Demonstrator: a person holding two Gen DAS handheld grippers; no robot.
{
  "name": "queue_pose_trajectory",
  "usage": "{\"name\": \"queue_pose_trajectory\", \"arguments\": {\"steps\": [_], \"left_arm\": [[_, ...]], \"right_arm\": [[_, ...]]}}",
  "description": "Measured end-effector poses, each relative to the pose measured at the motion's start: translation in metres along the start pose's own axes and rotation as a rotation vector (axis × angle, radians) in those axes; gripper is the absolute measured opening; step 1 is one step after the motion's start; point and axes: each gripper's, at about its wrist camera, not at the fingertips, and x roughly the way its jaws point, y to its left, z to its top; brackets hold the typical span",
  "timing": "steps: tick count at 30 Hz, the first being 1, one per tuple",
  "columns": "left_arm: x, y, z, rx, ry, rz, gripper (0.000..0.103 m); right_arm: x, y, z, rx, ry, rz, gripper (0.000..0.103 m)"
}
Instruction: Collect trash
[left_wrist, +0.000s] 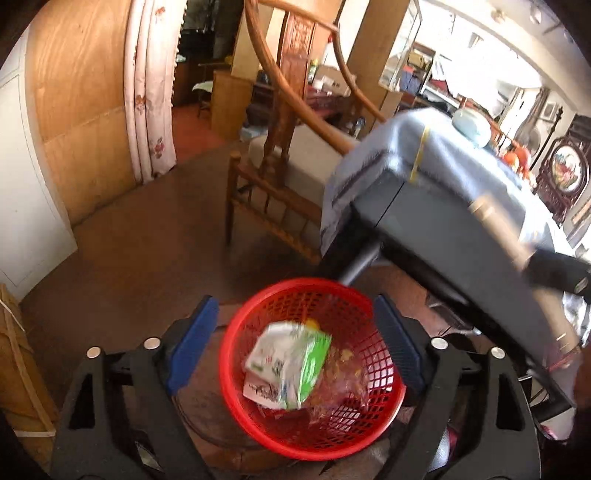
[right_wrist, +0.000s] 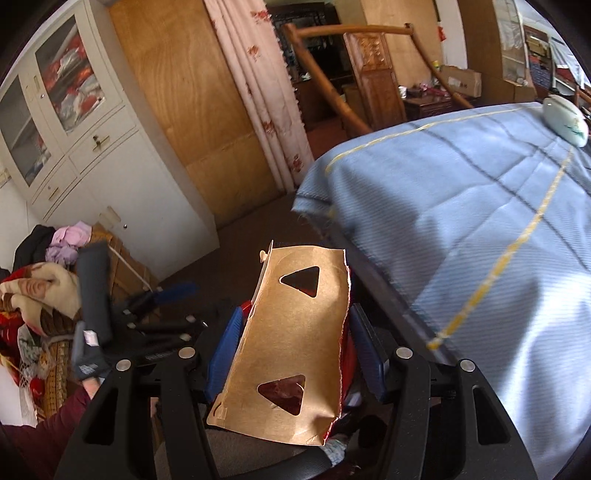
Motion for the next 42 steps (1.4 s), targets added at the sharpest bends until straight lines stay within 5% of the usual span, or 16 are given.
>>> {"name": "queue_pose_trajectory", "arguments": {"steps": [7, 12, 26, 32, 42], "left_arm": [[-0.018, 0.0, 0.011, 0.002, -0.06, 0.051, 0.088], [-0.021, -0.005, 0.017, 0.012, -0.071, 0.064, 0.088], [-0.07, -0.066, 0.078, 0.025, -0.202, 0.168, 0.091], [-0.1, -0.121, 0.09, 0.049, -0.243, 0.307, 0.095], [-0.135, -0.137, 0.007, -0.062, -0.228, 0.556, 0.096]], "right_arm": [[0.039, 0.016, -0.006, -0.03, 0.082, 0.02, 0.06], [0.057, 0.014, -0.009, -0.01, 0.107, 0.029, 0.075], [-0.017, -0.002, -0.022, -0.073, -0.045, 0.014, 0.078], [-0.056, -0.01, -0.04, -0.1, -0.099, 0.085, 0.086], [-0.083, -0.011, -0.067, -0.127, -0.108, 0.079, 0.09]]}}
